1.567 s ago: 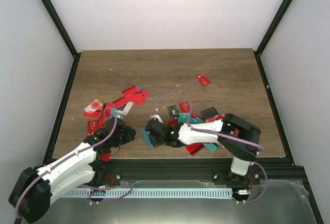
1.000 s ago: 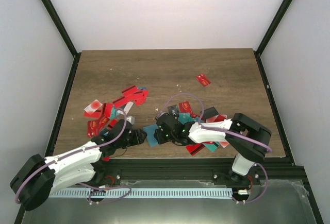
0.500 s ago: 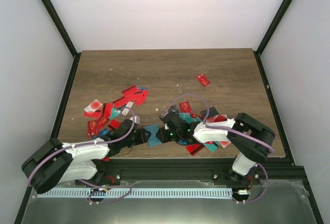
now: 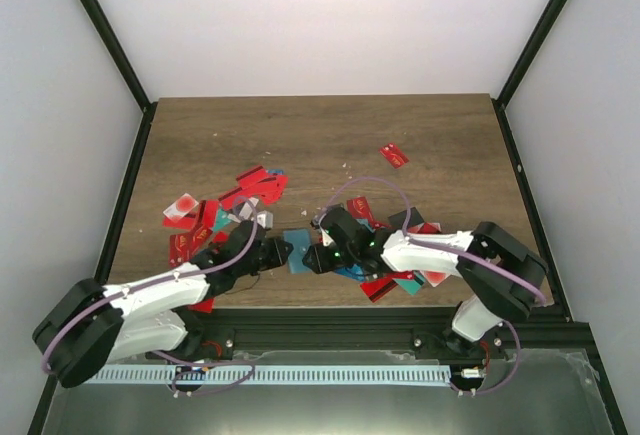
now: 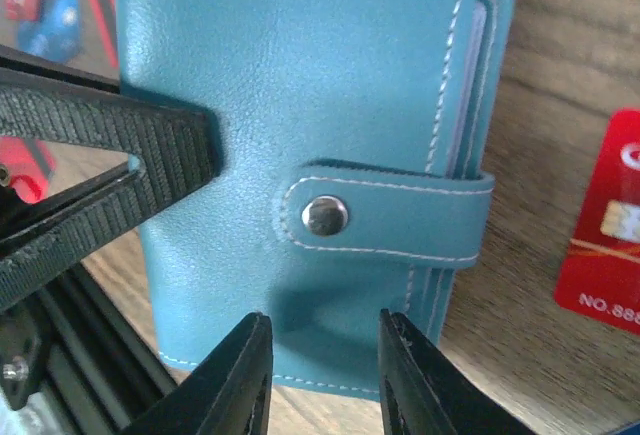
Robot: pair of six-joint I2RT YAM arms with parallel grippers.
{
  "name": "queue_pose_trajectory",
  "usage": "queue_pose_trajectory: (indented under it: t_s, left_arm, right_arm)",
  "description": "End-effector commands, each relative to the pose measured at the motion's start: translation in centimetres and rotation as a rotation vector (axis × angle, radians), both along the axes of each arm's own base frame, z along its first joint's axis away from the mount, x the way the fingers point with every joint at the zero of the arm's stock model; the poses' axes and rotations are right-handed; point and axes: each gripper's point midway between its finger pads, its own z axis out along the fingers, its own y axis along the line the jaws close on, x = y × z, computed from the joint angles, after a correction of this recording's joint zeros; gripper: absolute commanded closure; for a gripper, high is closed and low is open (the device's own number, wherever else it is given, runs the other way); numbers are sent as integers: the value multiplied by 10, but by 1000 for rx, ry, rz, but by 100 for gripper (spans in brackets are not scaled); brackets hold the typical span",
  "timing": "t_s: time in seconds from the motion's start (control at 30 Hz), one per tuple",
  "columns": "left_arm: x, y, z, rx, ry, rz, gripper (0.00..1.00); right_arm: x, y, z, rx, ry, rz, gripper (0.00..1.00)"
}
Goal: Put the credit cards into the card holder
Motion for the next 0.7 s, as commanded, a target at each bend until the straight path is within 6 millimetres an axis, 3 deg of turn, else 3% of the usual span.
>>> queue_pose_trajectory:
  t_s: [0.0,0.27,0.43,0.67]
  left_arm:
    - [7,10,26,80,-48,21,96]
    - [10,12,34,169,-47,-11,96]
    - [10,9,42,154,-64,-28,96]
    - [9,4,46,147,-67,-56,96]
  right_arm:
    - [5,5,35,-5,-30,22,67]
    - [17,14,59,30,-12,-55,64]
    - [28,16,55,-19,-23,-95,64]
    - [27,29,51,-3,-4,-68,64]
